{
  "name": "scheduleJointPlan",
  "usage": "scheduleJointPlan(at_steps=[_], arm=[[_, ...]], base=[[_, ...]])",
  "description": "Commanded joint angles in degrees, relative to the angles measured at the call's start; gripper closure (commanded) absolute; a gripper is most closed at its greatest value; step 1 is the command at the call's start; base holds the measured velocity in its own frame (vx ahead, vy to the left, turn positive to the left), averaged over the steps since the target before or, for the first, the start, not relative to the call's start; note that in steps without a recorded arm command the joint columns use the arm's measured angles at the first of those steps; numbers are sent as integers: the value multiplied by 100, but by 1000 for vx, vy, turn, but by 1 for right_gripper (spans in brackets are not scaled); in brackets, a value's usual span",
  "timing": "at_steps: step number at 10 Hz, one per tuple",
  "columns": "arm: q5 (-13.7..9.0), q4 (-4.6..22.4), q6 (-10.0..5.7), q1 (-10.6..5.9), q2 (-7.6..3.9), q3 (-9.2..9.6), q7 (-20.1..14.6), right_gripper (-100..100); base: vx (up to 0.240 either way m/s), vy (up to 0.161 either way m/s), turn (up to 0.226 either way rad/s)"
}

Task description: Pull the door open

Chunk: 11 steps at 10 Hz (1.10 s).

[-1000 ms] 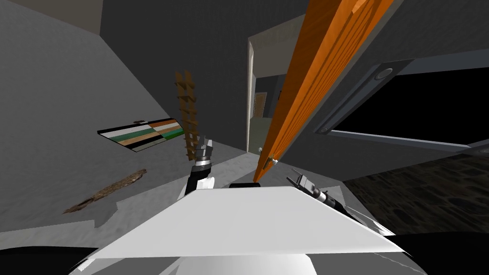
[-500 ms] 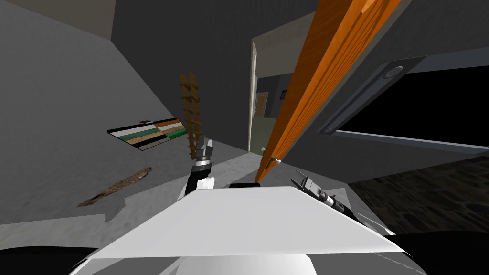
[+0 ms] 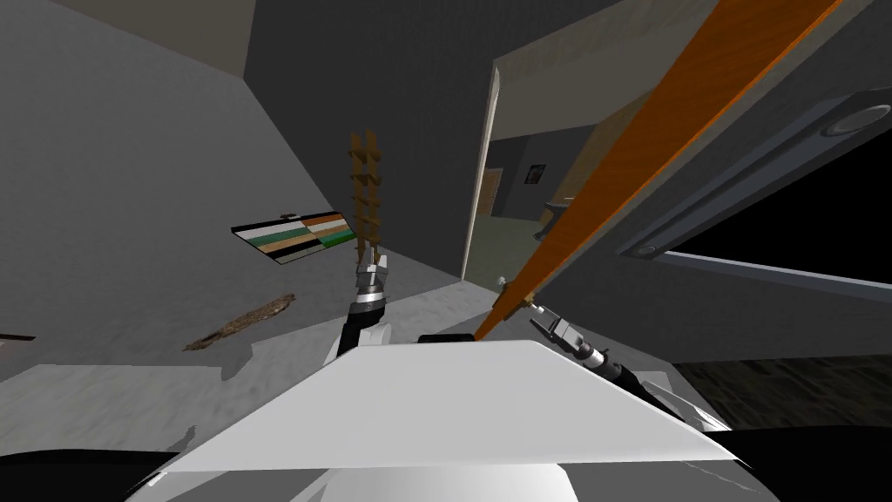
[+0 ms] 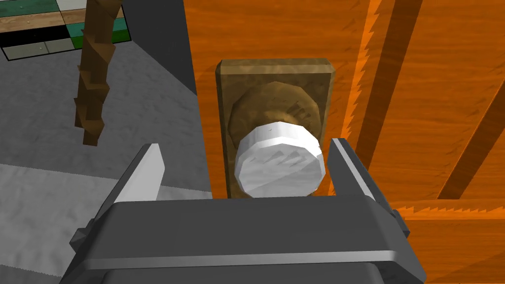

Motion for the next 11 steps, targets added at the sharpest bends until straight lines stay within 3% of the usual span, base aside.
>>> scheduleJointPlan(at_steps=[1, 6, 7, 9, 11], arm=[[7, 5, -22, 5, 2, 6, 8, 100], [7, 5, -22, 5, 2, 6, 8, 100], [71, 212, -235, -45, -16, 29, 18, 100], [101, 277, -306, -49, -12, 53, 20, 100], [242, 578, -656, -68, 8, 165, 30, 100]], base=[[-5, -13, -29], [-8, -16, 5], [-30, -43, -6], [-60, -48, -8], [-49, -57, 1]])
